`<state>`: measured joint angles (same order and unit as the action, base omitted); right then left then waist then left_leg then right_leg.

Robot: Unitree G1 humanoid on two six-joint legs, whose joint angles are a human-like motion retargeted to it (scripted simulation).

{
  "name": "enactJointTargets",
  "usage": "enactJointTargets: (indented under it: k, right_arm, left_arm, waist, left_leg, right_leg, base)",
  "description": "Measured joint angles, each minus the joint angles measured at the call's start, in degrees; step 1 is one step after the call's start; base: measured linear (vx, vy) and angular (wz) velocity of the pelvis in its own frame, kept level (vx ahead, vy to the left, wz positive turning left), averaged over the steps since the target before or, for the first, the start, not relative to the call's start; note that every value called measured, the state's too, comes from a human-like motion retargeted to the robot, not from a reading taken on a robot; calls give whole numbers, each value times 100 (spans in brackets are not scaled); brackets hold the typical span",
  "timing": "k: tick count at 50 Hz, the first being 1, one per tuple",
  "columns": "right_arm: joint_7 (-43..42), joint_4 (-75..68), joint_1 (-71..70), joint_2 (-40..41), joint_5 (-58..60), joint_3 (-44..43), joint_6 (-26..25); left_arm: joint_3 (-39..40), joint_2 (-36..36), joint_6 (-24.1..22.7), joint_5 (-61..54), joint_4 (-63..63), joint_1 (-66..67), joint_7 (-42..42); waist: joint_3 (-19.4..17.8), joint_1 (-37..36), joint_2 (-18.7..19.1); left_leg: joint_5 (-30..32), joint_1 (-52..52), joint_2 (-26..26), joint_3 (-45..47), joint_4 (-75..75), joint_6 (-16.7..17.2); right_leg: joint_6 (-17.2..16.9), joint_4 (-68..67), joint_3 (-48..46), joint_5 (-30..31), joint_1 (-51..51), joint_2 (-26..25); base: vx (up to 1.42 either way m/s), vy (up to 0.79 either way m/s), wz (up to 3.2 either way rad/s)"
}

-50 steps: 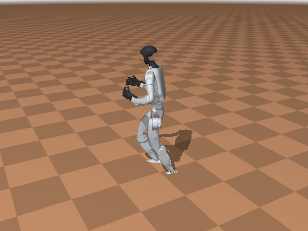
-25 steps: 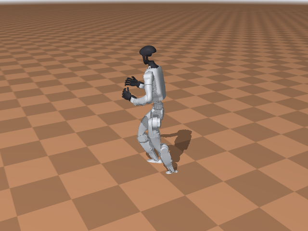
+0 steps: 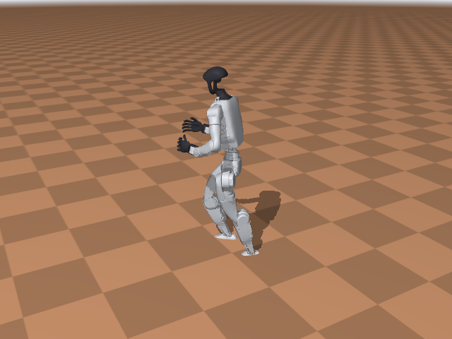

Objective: Dance

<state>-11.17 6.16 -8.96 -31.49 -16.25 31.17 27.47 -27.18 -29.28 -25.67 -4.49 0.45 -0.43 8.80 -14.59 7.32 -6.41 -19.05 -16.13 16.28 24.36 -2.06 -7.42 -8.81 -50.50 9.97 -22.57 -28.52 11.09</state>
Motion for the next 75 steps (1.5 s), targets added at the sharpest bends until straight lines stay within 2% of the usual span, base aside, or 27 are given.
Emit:
enactJointTargets:
  k: [13, 20, 26, 33, 37, 42, 47, 50, 53, 60, 65, 67, 70, 71, 72, 75]
  right_arm:
    - [-27, -678, 63, 551, -105, 347, -362]
    - [10, -876, -35, 715, -51, 451, -414]
    - [162, -854, -200, 862, 55, 622, -445]
    - [500, -745, -352, 1100, 304, 769, -545]
    - [697, -716, -463, 1278, 482, 712, -633]
    - [870, -732, -650, 1591, 647, 559, -751]
    - [893, -737, -763, 1853, 628, 412, -820]
    - [857, -734, -794, 1967, 533, 316, -854]
    - [791, -741, -793, 2039, 410, 211, -876]
    - [404, -770, -772, 2091, 215, 134, -874]
    - [-12, -670, -704, 1963, 352, 189, -808]
    - [-266, -506, -637, 1877, 510, 194, -808]
    - [-506, -305, -577, 1789, 689, 244, -775]
    - [-637, -197, -569, 1744, 803, 207, -796]
    - [-747, -107, -558, 1701, 900, 190, -808]
    - [-966, 57, -507, 1601, 1106, 245, -801]
  left_arm:
    - [193, -173, 209, 68, 142, 257, 104]
    - [251, -346, 181, 160, 274, 661, 224]
    - [245, -340, 154, 193, 375, 957, 264]
    - [210, 108, 144, 221, 72, 687, 283]
    - [402, 274, 203, 239, -146, 549, 379]
    - [804, 470, 292, 217, -508, 334, 558]
    - [1214, 649, 320, 159, -900, 153, 801]
    - [1406, 724, 348, 93, -1086, 96, 912]
    - [1520, 765, 395, 18, -1197, 99, 981]
    - [1613, 794, 605, -162, -1160, 371, 1069]
    - [1579, 859, 793, -305, -1058, 687, 1095]
    - [1533, 838, 873, -391, -1070, 777, 1095]
    - [1546, 827, 926, -432, -1094, 914, 1103]
    - [1504, 814, 946, -453, -1124, 884, 1115]
    - [1476, 819, 957, -468, -1149, 872, 1125]
    - [1435, 924, 942, -491, -1195, 905, 1175]
  waist:
    - [80, 397, -47]
    - [229, 627, -77]
    - [452, 759, -167]
    - [814, 787, -376]
    - [995, 710, -496]
    - [1179, 613, -625]
    - [1401, 691, -795]
    - [1530, 838, -878]
    - [1637, 1085, -949]
    - [1760, 1321, -1177]
    - [1690, 1030, -1615]
    - [1327, 774, -1843]
    - [987, 443, -1801]
    - [915, 186, -1168]
    - [864, -38, -710]
    - [867, -473, -458]
  left_leg:
    - [160, 371, -106, 492, -16, 67]
    - [239, 686, -189, 1107, -20, 166]
    - [281, 908, -204, 1948, -29, 316]
    - [327, 1031, -95, 3253, -63, 455]
    - [333, 1058, -14, 4081, -81, 469]
    - [352, 1080, -5, 5115, -68, 447]
    - [512, 1065, 34, 6017, -63, 434]
    - [648, 1023, 40, 6456, -54, 407]
    - [816, 967, 39, 6512, -46, 300]
    - [1256, 677, -88, 6505, 16, -58]
    - [1252, 373, -179, 5448, 341, -568]
    - [111, 516, -1440, 4515, 3027, -691]
    - [-593, 1327, -2682, 2936, 5478, -758]
    - [-911, 2114, -3667, 2155, 6520, -687]
    - [-1143, 2730, -4305, 1488, 7261, -620]
    - [-1340, 3500, -3923, 305, 7454, -439]
  right_leg:
    - [-89, 100, 542, 479, -287, -621]
    - [153, 7, 285, -255, -337, -564]
    - [503, -557, -548, -848, -237, 88]
    - [853, -1260, -1696, -1479, 320, 1356]
    - [891, -1374, -2368, -1603, 660, 2101]
    - [804, -1175, -3169, -1523, 929, 2697]
    - [645, -918, -3621, -1443, 892, 3020]
    - [601, -746, -3670, -1492, 799, 3019]
    - [622, -633, -3703, -1600, 748, 2997]
    - [815, -266, -3056, -1736, 581, 2416]
    - [863, -92, -2082, -1764, 500, 1978]
    - [896, -27, -1876, -1873, 879, 1792]
    - [987, -153, -1624, -1990, 1062, 1149]
    - [1175, 144, -1791, -1796, 1076, 193]
    - [1304, 359, -1845, -1639, 1078, -540]
    - [1317, 501, -1335, -1416, 1010, -1278]
  base:
    - [-5, -2, -32]
    - [-5, -8, -70]
    - [-3, -16, -100]
    - [-3, -20, -133]
    - [-5, -19, -161]
    - [-6, -17, -174]
    - [-7, -17, -157]
    - [-7, -18, -129]
    - [-10, -19, -82]
    - [-9, -20, -135]
    - [-1, -22, -205]
    - [4, -28, -188]
    - [0, -31, -200]
    - [-5, -26, -240]
    - [-5, -21, -269]
    - [4, -14, -259]
